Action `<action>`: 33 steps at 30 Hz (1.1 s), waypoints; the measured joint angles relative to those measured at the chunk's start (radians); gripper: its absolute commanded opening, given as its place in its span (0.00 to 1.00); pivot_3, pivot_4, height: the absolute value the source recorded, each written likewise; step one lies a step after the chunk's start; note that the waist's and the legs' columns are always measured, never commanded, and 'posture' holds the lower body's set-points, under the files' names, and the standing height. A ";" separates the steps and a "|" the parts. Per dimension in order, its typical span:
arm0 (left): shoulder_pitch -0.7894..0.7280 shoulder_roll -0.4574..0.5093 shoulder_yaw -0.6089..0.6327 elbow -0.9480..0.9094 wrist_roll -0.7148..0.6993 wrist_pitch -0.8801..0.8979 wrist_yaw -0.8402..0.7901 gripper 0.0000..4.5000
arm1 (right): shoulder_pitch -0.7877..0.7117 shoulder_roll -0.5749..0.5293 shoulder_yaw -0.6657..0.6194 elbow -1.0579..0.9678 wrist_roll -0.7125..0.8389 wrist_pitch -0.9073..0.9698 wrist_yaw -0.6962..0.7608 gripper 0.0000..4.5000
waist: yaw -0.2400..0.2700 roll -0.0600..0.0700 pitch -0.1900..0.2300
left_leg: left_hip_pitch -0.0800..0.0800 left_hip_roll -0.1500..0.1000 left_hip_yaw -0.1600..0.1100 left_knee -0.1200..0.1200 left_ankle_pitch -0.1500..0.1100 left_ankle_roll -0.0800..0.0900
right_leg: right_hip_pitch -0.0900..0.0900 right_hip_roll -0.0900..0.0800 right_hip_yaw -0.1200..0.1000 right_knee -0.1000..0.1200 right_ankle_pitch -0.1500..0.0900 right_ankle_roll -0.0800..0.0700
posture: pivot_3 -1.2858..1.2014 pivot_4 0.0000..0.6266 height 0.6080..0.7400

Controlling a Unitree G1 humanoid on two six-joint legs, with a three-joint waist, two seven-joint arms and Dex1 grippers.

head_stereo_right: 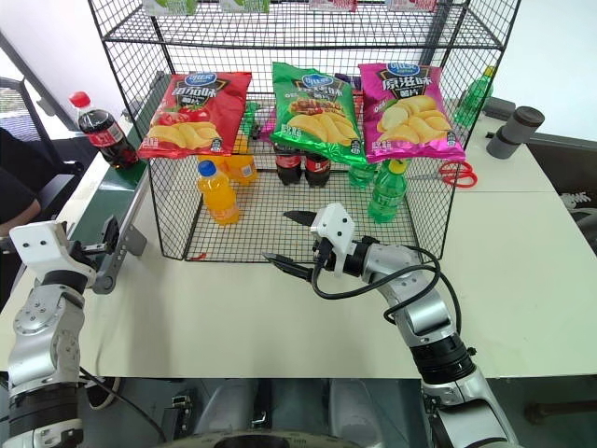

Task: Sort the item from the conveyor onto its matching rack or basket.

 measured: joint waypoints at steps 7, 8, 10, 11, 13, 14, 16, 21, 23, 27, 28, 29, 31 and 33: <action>0.000 0.000 0.002 0.005 0.000 0.000 0.002 1.00 | 0.000 0.000 0.000 0.000 0.000 0.000 0.003 0.98 | 0.000 0.000 0.000 | 0.000 0.000 0.000 0.000 0.000 0.000 | 0.000 0.000 0.000 0.000 0.000 0.000 | 0.52 0.24 0.95; 0.000 0.000 0.004 0.006 0.000 0.000 0.002 1.00 | 0.000 0.000 0.000 0.000 0.000 0.000 0.004 0.98 | 0.000 0.000 0.000 | 0.000 0.000 0.000 0.000 0.000 0.000 | 0.000 0.000 0.000 0.000 0.000 0.000 | 0.52 0.24 0.95; 0.000 0.000 0.016 0.007 0.000 0.000 0.004 1.00 | 0.000 0.000 0.000 0.000 0.000 0.000 0.004 0.98 | -0.001 0.000 0.000 | 0.000 0.000 0.000 0.000 0.000 0.000 | 0.000 0.000 0.000 0.000 0.000 0.000 | 0.52 0.24 0.95; 0.000 0.000 0.022 0.007 0.000 -0.001 0.006 1.00 | 0.000 0.000 0.000 0.000 0.000 0.000 0.004 0.98 | -0.001 0.000 0.000 | 0.000 0.000 0.000 0.000 0.000 0.000 | 0.000 0.000 0.000 0.000 0.000 0.000 | 0.52 0.24 0.95; 0.000 0.000 0.027 0.007 -0.006 -0.004 0.007 1.00 | 0.000 0.000 0.000 0.000 0.000 0.000 0.005 0.98 | 0.000 0.000 0.000 | 0.000 0.000 0.000 0.000 0.000 0.000 | 0.000 -0.001 0.000 0.000 0.000 0.000 | 0.52 0.24 0.95; 0.001 -0.001 0.029 0.007 -0.010 -0.005 0.005 1.00 | 0.000 0.000 0.000 0.000 0.000 0.000 0.005 0.98 | 0.000 0.000 0.000 | 0.000 0.000 0.000 0.000 0.000 0.000 | 0.000 -0.001 0.000 0.000 0.000 0.000 | 0.52 0.24 0.95; 0.001 -0.001 0.031 0.007 -0.011 -0.006 0.005 1.00 | 0.000 0.000 0.000 0.000 0.000 0.000 0.005 0.98 | 0.000 0.000 0.000 | 0.000 0.000 0.000 0.000 0.000 0.000 | 0.000 -0.001 0.000 0.000 0.000 0.000 | 0.52 0.24 0.95; 0.002 -0.001 0.035 0.007 -0.011 -0.005 0.017 1.00 | 0.000 0.000 0.000 0.000 0.000 0.000 0.005 0.98 | -0.001 0.000 0.000 | 0.000 0.000 0.000 0.000 0.000 0.000 | 0.000 -0.001 0.000 0.000 0.000 0.000 | 0.52 0.24 0.95; 0.001 -0.001 0.040 0.007 -0.020 -0.005 0.017 1.00 | 0.000 0.000 0.000 0.000 0.000 0.000 0.005 0.98 | -0.001 0.000 0.000 | 0.000 0.000 0.000 0.000 0.000 0.000 | 0.000 -0.001 0.000 0.000 0.000 0.000 | 0.52 0.24 0.95; -0.001 -0.001 0.052 0.007 -0.037 -0.005 0.017 1.00 | 0.000 0.000 0.000 0.000 -0.001 0.000 0.005 0.98 | -0.001 0.000 0.000 | 0.000 0.000 0.000 0.000 0.000 0.000 | 0.000 -0.002 0.000 0.000 0.000 0.000 | 0.52 0.24 0.95; -0.002 -0.001 0.057 0.007 -0.039 -0.005 0.017 1.00 | 0.000 0.000 0.000 0.000 -0.001 0.000 0.005 0.98 | -0.001 0.000 0.000 | 0.000 0.000 0.000 -0.001 0.000 0.000 | 0.000 -0.002 0.000 0.000 0.000 0.000 | 0.52 0.24 0.95; -0.003 -0.001 0.060 0.007 -0.042 -0.005 0.018 1.00 | 0.000 0.000 0.000 0.000 -0.001 0.000 0.005 0.98 | -0.001 0.000 0.000 | 0.000 0.000 0.000 -0.001 0.000 0.000 | 0.000 -0.002 0.000 0.000 0.000 0.000 | 0.52 0.24 0.95; -0.005 -0.001 0.060 0.007 -0.046 -0.005 0.018 1.00 | 0.000 0.000 0.000 0.000 -0.001 0.000 0.005 0.98 | -0.001 0.000 0.000 | 0.000 0.000 0.000 -0.001 0.000 0.000 | 0.000 -0.002 0.000 0.000 0.000 0.000 | 0.52 0.24 0.95; -0.007 -0.001 0.060 0.007 -0.050 -0.005 0.018 1.00 | 0.000 0.000 0.000 0.000 -0.001 0.000 0.005 0.98 | 0.000 0.000 0.000 | 0.000 0.000 0.000 -0.001 0.000 0.000 | 0.000 -0.002 0.000 -0.001 0.000 0.000 | 0.52 0.24 0.95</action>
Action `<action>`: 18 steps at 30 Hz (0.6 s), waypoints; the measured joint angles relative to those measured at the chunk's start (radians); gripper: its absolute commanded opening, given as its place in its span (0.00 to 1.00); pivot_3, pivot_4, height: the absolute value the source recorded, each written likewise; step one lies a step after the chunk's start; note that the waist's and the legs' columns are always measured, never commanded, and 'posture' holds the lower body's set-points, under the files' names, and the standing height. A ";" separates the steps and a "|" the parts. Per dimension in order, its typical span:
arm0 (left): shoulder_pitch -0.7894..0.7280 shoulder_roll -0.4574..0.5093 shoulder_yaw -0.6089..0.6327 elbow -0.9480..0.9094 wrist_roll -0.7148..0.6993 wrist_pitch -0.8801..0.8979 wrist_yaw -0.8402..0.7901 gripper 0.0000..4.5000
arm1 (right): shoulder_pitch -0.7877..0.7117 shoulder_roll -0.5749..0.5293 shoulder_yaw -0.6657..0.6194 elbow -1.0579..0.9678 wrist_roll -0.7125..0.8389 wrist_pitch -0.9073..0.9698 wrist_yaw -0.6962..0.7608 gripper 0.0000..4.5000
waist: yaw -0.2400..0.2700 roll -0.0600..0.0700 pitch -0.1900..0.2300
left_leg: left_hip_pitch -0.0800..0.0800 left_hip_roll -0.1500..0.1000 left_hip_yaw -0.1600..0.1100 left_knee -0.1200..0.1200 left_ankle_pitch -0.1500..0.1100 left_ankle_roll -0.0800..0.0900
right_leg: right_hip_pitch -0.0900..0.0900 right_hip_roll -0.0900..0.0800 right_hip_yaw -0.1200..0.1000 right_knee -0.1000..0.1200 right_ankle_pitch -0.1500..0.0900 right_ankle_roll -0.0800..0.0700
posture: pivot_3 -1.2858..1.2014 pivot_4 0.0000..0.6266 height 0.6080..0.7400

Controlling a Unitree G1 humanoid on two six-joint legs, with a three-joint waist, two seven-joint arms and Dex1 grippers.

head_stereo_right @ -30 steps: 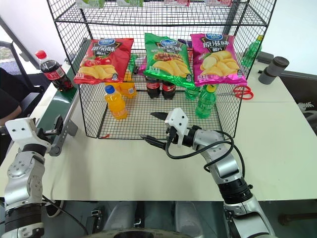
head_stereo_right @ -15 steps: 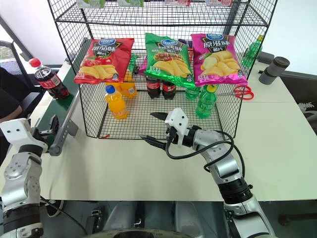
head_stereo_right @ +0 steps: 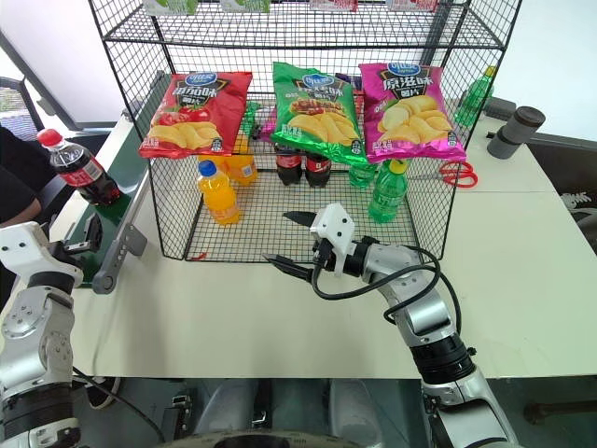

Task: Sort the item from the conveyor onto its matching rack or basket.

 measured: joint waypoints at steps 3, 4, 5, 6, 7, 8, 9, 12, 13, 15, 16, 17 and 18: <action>-0.003 0.004 0.003 0.000 -0.006 0.001 0.000 1.00 | 0.000 0.001 0.000 0.000 0.000 0.000 0.000 0.98 | -0.001 0.000 0.000 | 0.000 0.000 0.000 0.000 0.000 0.000 | 0.000 0.000 0.000 0.000 0.000 0.000 | 0.52 0.24 0.95; -0.005 0.006 0.004 0.000 -0.008 0.001 0.000 1.00 | 0.000 0.001 0.000 0.000 0.000 0.000 0.000 0.98 | 0.000 0.000 0.000 | 0.000 0.000 0.000 0.000 0.000 0.000 | 0.000 0.000 0.000 0.000 0.000 0.000 | 0.52 0.24 0.95; -0.008 0.007 0.006 0.000 -0.012 0.001 0.000 1.00 | 0.000 0.001 0.001 0.000 0.000 0.000 0.000 0.98 | 0.000 0.000 0.000 | 0.000 0.000 0.000 0.000 0.000 0.000 | 0.000 0.000 0.000 0.000 0.000 0.000 | 0.52 0.24 0.95; -0.010 0.010 0.007 0.000 -0.015 0.002 0.000 1.00 | 0.000 0.001 0.001 0.000 0.000 0.000 0.000 0.98 | 0.000 0.000 0.000 | 0.000 0.000 0.000 0.000 0.000 0.000 | 0.000 0.000 0.000 0.000 0.000 0.000 | 0.52 0.24 0.95; -0.012 0.014 0.008 0.000 -0.018 0.002 0.000 1.00 | 0.000 0.001 0.002 0.000 0.000 0.000 0.000 0.98 | 0.000 0.000 0.000 | 0.000 0.000 0.000 0.000 0.000 0.000 | 0.000 0.000 0.000 0.000 0.000 0.000 | 0.52 0.24 0.95; -0.014 0.017 0.009 0.000 -0.021 0.002 -0.001 1.00 | 0.000 0.001 0.003 0.000 0.000 0.000 0.000 0.98 | 0.000 0.000 0.000 | 0.000 0.000 0.000 0.000 0.000 0.000 | 0.000 0.000 0.000 0.000 0.000 0.000 | 0.52 0.24 0.95; -0.016 0.021 0.009 0.000 -0.023 0.003 -0.001 1.00 | 0.000 0.001 0.006 0.000 0.000 0.000 0.000 0.98 | -0.001 0.000 0.000 | 0.000 0.000 0.000 0.000 0.000 0.000 | 0.000 0.000 0.000 0.000 0.000 0.000 | 0.52 0.24 0.95; -0.021 0.026 0.011 -0.001 -0.025 0.003 -0.001 1.00 | 0.000 0.001 0.009 0.000 0.000 0.000 0.000 0.98 | 0.000 0.000 0.000 | 0.000 0.000 0.000 0.000 0.000 0.000 | 0.000 -0.001 0.000 0.000 0.000 0.000 | 0.52 0.24 0.95; -0.021 0.026 0.011 -0.001 -0.025 0.003 -0.001 1.00 | 0.000 0.001 0.009 0.000 0.000 0.000 0.000 0.98 | -0.001 0.000 0.000 | 0.000 0.000 0.000 -0.001 0.000 0.000 | 0.000 -0.001 0.000 0.000 0.000 0.000 | 0.52 0.24 0.95; -0.021 0.027 0.011 -0.001 -0.025 0.004 -0.001 1.00 | 0.000 0.001 0.009 0.000 0.000 0.000 -0.001 0.98 | 0.000 0.000 0.000 | 0.000 0.000 0.000 -0.001 0.000 0.000 | 0.000 -0.001 0.000 0.000 0.000 0.000 | 0.52 0.24 0.95; -0.021 0.027 0.011 -0.001 -0.025 0.004 0.000 1.00 | 0.000 0.001 0.009 0.000 0.000 0.000 -0.001 0.98 | 0.000 0.000 0.000 | 0.000 0.000 0.000 -0.001 0.000 0.000 | 0.000 -0.001 0.000 0.000 0.000 0.000 | 0.52 0.24 0.95; -0.021 0.027 0.012 -0.002 -0.025 0.004 0.001 1.00 | 0.000 0.001 0.009 0.000 0.000 0.000 -0.001 0.98 | 0.000 0.000 0.000 | 0.000 0.000 0.000 -0.001 0.000 0.000 | 0.000 -0.001 0.000 0.000 0.000 0.000 | 0.52 0.24 0.95; -0.021 0.027 0.013 -0.004 -0.025 0.004 0.002 1.00 | 0.000 0.002 0.010 0.000 0.000 0.000 -0.001 0.98 | 0.000 0.000 0.000 | 0.000 0.000 0.000 -0.001 0.000 0.000 | 0.000 -0.001 0.000 -0.001 0.000 0.000 | 0.52 0.24 0.95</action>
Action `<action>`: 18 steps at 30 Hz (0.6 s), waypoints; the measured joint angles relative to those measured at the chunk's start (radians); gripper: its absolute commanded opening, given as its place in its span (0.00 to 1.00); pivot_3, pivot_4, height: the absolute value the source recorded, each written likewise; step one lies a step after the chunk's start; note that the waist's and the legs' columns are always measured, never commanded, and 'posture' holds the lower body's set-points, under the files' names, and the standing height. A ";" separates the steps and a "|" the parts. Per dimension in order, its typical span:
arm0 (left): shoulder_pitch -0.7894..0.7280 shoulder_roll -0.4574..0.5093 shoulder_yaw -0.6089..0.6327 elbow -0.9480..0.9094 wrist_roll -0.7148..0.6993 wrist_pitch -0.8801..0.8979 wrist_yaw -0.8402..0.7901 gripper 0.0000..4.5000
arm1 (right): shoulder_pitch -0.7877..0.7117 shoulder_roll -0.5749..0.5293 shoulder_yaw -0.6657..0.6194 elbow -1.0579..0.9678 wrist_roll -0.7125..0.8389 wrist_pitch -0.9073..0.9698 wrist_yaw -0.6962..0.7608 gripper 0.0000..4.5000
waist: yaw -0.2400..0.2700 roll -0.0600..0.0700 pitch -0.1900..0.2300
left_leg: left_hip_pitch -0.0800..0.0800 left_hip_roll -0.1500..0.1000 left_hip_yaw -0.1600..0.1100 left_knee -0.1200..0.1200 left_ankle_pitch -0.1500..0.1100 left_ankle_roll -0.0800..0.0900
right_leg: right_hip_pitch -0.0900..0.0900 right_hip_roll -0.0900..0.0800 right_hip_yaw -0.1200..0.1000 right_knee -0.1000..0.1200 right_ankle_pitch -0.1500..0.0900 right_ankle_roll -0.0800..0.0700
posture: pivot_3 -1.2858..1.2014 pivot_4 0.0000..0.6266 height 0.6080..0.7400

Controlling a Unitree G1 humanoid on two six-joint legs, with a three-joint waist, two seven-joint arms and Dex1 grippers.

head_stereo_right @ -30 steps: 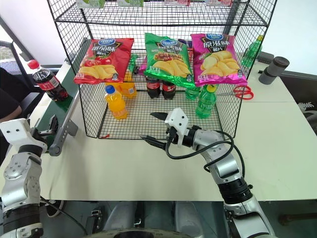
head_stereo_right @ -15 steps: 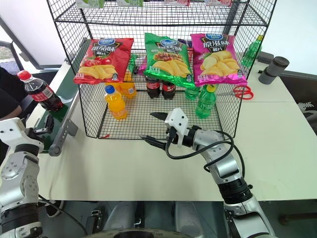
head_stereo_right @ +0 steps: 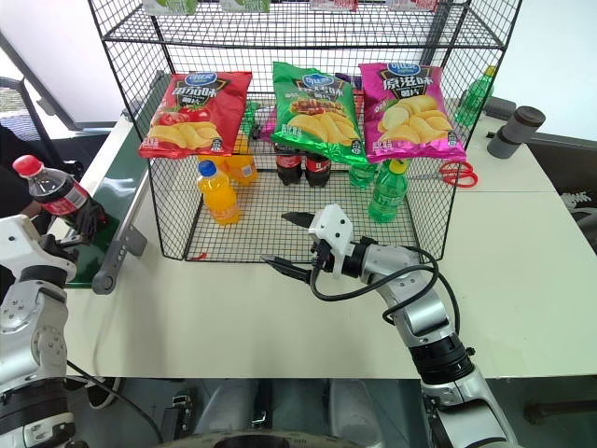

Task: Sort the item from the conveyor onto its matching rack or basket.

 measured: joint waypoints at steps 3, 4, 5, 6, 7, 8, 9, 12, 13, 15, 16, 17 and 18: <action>-0.001 0.003 0.007 -0.009 0.000 -0.001 0.004 1.00 | 0.000 0.000 0.000 0.000 0.000 0.000 0.000 0.98 | 0.000 0.000 0.000 | 0.000 0.000 0.000 0.000 0.000 0.000 | 0.000 0.000 0.000 0.000 0.000 0.000 | 0.52 0.24 0.95; -0.001 0.007 0.007 -0.009 0.000 -0.001 0.005 1.00 | 0.000 0.000 0.001 0.000 0.000 0.000 0.000 0.98 | 0.000 0.000 0.000 | 0.000 0.000 0.000 0.000 0.000 0.000 | 0.000 0.000 0.000 0.000 0.000 0.000 | 0.52 0.24 0.95; -0.001 0.010 0.008 -0.011 0.000 -0.001 0.006 1.00 | 0.001 0.000 0.001 0.000 0.000 0.000 0.000 0.98 | 0.000 0.000 0.000 | 0.000 0.000 0.000 0.000 0.000 0.000 | 0.000 0.000 0.000 0.000 0.000 0.000 | 0.52 0.24 0.95; -0.001 0.011 0.009 -0.013 0.000 -0.001 0.007 1.00 | 0.003 0.000 0.002 0.000 0.000 0.000 0.000 0.98 | 0.000 0.000 0.000 | 0.000 0.000 0.000 0.000 0.000 0.000 | 0.000 0.000 0.000 0.000 0.000 0.000 | 0.52 0.24 0.95; -0.001 0.011 0.011 -0.014 0.000 -0.001 0.009 1.00 | 0.004 0.000 0.003 0.000 0.000 0.000 0.000 0.98 | 0.000 0.000 0.000 | 0.000 0.000 0.000 0.000 0.000 0.000 | 0.000 -0.001 0.000 0.000 0.000 0.000 | 0.52 0.24 0.95; -0.001 0.011 0.014 -0.014 0.000 -0.001 0.010 1.00 | 0.005 0.000 0.004 0.000 0.000 0.000 0.000 0.98 | 0.000 0.000 0.000 | 0.000 0.000 0.000 0.000 0.000 0.000 | 0.000 -0.001 0.000 0.000 0.000 0.000 | 0.52 0.24 0.95; -0.001 0.011 0.016 -0.014 0.000 -0.001 0.011 1.00 | 0.005 0.000 0.005 0.000 0.000 0.000 0.000 0.98 | 0.000 0.000 0.000 | 0.000 0.000 0.000 0.000 0.000 0.000 | 0.000 -0.001 0.000 0.000 0.000 0.000 | 0.52 0.24 0.95; -0.001 0.012 0.021 -0.015 0.002 -0.002 0.012 0.88 | 0.005 0.000 0.006 0.000 0.000 0.000 0.000 1.00 | 0.000 0.000 0.000 | 0.000 0.000 0.000 0.000 0.000 0.000 | 0.000 -0.001 0.000 0.000 0.000 0.000 | 0.52 0.24 0.95; -0.001 0.012 0.024 -0.015 0.003 -0.002 0.013 0.81 | 0.005 0.000 0.006 0.000 0.000 0.000 0.000 1.00 | 0.000 0.000 0.000 | 0.000 0.000 0.000 0.000 0.000 0.000 | 0.000 -0.001 0.000 0.000 0.000 0.000 | 0.52 0.24 0.95; 0.002 0.014 0.026 -0.017 0.004 -0.002 0.015 0.72 | 0.005 0.000 0.006 0.000 0.000 0.000 0.000 1.00 | 0.000 0.000 0.000 | 0.000 0.000 0.000 -0.001 0.000 0.000 | 0.000 -0.001 0.000 -0.001 0.000 0.000 | 0.52 0.24 0.95; 0.005 0.014 0.026 -0.021 0.003 -0.001 0.014 0.72 | 0.005 0.000 0.006 0.000 0.000 0.000 0.000 1.00 | 0.000 0.000 0.000 | 0.000 0.000 0.000 -0.001 0.000 0.000 | 0.000 -0.001 0.000 -0.001 0.000 0.000 | 0.52 0.24 0.95; 0.012 0.014 0.026 -0.029 0.002 0.000 0.012 0.72 | 0.005 0.000 0.006 0.000 0.000 0.000 0.000 1.00 | 0.000 0.000 0.000 | 0.000 0.000 0.000 -0.001 0.000 0.000 | 0.000 -0.001 0.000 -0.001 0.000 0.000 | 0.52 0.24 0.95; 0.019 0.014 0.026 -0.038 -0.002 0.002 0.008 0.72 | 0.005 0.000 0.006 0.000 0.000 0.000 0.000 1.00 | 0.000 0.000 0.000 | -0.001 0.000 0.000 -0.001 0.000 0.000 | 0.000 -0.001 0.000 -0.001 0.000 0.000 | 0.52 0.24 0.95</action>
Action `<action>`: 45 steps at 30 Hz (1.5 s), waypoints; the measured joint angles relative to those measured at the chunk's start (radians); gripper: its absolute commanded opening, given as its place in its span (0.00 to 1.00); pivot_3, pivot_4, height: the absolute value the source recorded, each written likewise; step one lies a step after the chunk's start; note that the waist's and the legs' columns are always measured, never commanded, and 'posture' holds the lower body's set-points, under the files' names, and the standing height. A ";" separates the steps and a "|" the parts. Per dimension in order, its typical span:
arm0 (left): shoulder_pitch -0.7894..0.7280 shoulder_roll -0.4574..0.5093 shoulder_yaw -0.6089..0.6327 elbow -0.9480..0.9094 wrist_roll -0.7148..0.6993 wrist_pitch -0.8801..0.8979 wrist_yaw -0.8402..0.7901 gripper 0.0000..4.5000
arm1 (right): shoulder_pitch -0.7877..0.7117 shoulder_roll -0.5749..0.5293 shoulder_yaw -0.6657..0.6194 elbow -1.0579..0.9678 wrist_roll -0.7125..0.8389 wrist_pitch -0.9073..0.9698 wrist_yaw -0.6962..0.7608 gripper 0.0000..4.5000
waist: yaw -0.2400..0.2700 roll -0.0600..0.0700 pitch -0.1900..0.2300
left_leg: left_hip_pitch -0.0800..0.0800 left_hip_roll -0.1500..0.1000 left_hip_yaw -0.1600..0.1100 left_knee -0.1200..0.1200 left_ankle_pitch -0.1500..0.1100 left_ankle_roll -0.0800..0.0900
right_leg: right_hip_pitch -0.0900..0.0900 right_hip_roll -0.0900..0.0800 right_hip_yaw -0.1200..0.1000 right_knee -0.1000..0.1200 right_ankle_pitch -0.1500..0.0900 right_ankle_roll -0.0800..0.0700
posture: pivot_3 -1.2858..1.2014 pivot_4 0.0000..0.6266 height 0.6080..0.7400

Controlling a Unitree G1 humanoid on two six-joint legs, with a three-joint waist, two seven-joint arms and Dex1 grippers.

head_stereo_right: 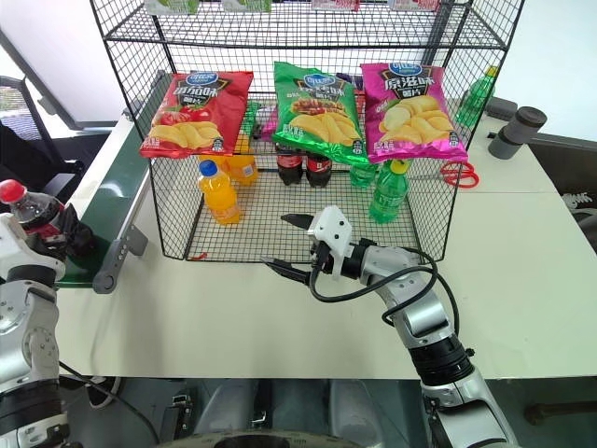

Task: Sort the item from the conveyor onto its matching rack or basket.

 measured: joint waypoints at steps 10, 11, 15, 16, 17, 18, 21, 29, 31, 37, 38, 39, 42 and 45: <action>-0.014 0.138 0.027 -0.254 -0.272 0.158 -0.148 0.72 | -0.006 -0.022 -0.011 0.000 0.009 0.017 0.015 1.00 | 0.000 -0.001 0.000 | -0.003 0.000 -0.001 -0.001 0.000 0.000 | 0.000 -0.001 -0.002 -0.004 -0.001 -0.003 | 0.52 0.24 0.95; -0.024 0.166 0.033 -0.294 -0.326 0.189 -0.174 0.72 | -0.012 -0.025 -0.013 0.000 0.015 0.020 0.021 1.00 | -0.001 -0.001 0.000 | -0.003 -0.001 -0.001 -0.001 0.000 0.000 | 0.000 -0.001 -0.002 -0.004 -0.001 -0.003 | 0.52 0.24 0.95; -0.026 0.228 0.029 -0.406 -0.501 0.303 -0.247 0.72 | -0.027 -0.039 -0.024 -0.001 0.041 0.042 0.044 1.00 | -0.004 -0.001 0.001 | -0.003 -0.001 -0.001 -0.002 0.000 0.000 | 0.000 -0.001 -0.002 -0.006 -0.001 -0.003 | 0.52 0.24 0.95; -0.019 0.247 -0.001 -0.439 -0.559 0.358 -0.264 0.72 | -0.035 -0.045 -0.029 -0.001 0.060 0.060 0.057 1.00 | -0.004 -0.001 0.001 | -0.003 -0.001 -0.001 -0.003 0.000 0.000 | 0.000 -0.001 -0.002 -0.006 -0.001 -0.002 | 0.52 0.24 0.95; -0.018 0.251 -0.026 -0.459 -0.591 0.390 -0.274 0.72 | -0.045 -0.048 -0.031 -0.003 0.075 0.078 0.066 1.00 | -0.003 0.000 0.001 | -0.003 -0.001 -0.001 -0.003 0.000 0.000 | 0.000 -0.001 -0.002 -0.006 -0.001 -0.002 | 0.52 0.24 0.95; -0.018 0.252 -0.060 -0.479 -0.614 0.419 -0.281 0.72 | -0.055 -0.049 -0.032 -0.007 0.092 0.098 0.076 1.00 | -0.003 0.000 0.001 | -0.003 -0.001 -0.001 -0.003 0.000 0.000 | 0.000 -0.001 -0.002 -0.006 -0.001 -0.002 | 0.52 0.24 0.95; -0.037 0.243 -0.160 -0.507 -0.626 0.454 -0.294 0.72 | -0.061 -0.051 -0.032 -0.043 0.128 0.153 0.091 1.00 | -0.002 0.000 0.001 | -0.003 -0.001 -0.001 -0.003 0.000 0.000 | 0.000 -0.001 -0.003 -0.006 -0.001 -0.002 | 0.52 0.24 0.95; -0.122 0.147 -0.426 -0.459 -0.544 0.459 -0.389 0.72 | -0.071 -0.038 -0.029 -0.094 0.159 0.246 0.047 1.00 | 0.002 0.000 0.001 | -0.003 -0.002 -0.001 -0.002 0.000 0.000 | 0.000 0.001 -0.002 -0.006 0.000 0.000 | 0.52 0.24 0.95; -0.153 0.137 -0.448 -0.444 -0.537 0.460 -0.409 0.72 | -0.070 -0.037 -0.027 -0.099 0.158 0.251 0.039 1.00 | 0.001 0.000 0.001 | -0.003 -0.002 -0.001 -0.002 0.000 0.000 | 0.000 0.001 -0.002 -0.006 0.000 0.000 | 0.52 0.24 0.95; -0.195 0.121 -0.492 -0.436 -0.535 0.472 -0.456 0.72 | -0.070 -0.023 -0.025 -0.101 0.159 0.260 0.020 1.00 | 0.001 0.000 0.001 | -0.003 0.000 -0.002 -0.001 0.000 0.000 | 0.001 0.005 -0.002 -0.006 0.000 0.000 | 0.52 0.24 0.95; -0.196 0.121 -0.497 -0.436 -0.534 0.478 -0.461 0.72 | -0.070 -0.020 -0.022 -0.102 0.161 0.263 0.021 1.00 | 0.001 0.000 0.001 | -0.003 0.000 -0.002 -0.001 0.000 0.000 | 0.001 0.006 -0.002 -0.006 0.000 0.000 | 0.52 0.24 0.95; -0.197 0.120 -0.505 -0.436 -0.531 0.480 -0.465 0.72 | -0.070 -0.016 -0.021 -0.102 0.164 0.268 0.021 1.00 | 0.001 0.000 0.001 | -0.003 0.000 -0.002 -0.001 0.000 0.000 | 0.001 0.006 -0.002 -0.006 0.000 0.000 | 0.52 0.24 0.95; -0.196 0.116 -0.532 -0.436 -0.515 0.485 -0.477 0.72 | -0.070 -0.011 -0.021 -0.102 0.180 0.286 0.019 1.00 | 0.002 0.000 0.001 | -0.003 0.000 -0.002 -0.001 0.000 0.000 | 0.001 0.007 -0.002 -0.006 0.000 0.000 | 0.52 0.24 0.95; -0.197 0.116 -0.548 -0.436 -0.496 0.485 -0.490 0.72 | -0.070 -0.011 -0.021 -0.102 0.190 0.298 0.021 1.00 | 0.002 0.000 0.001 | -0.003 0.000 -0.002 -0.001 0.000 0.000 | 0.001 0.007 -0.002 -0.006 0.000 0.001 | 0.52 0.24 0.95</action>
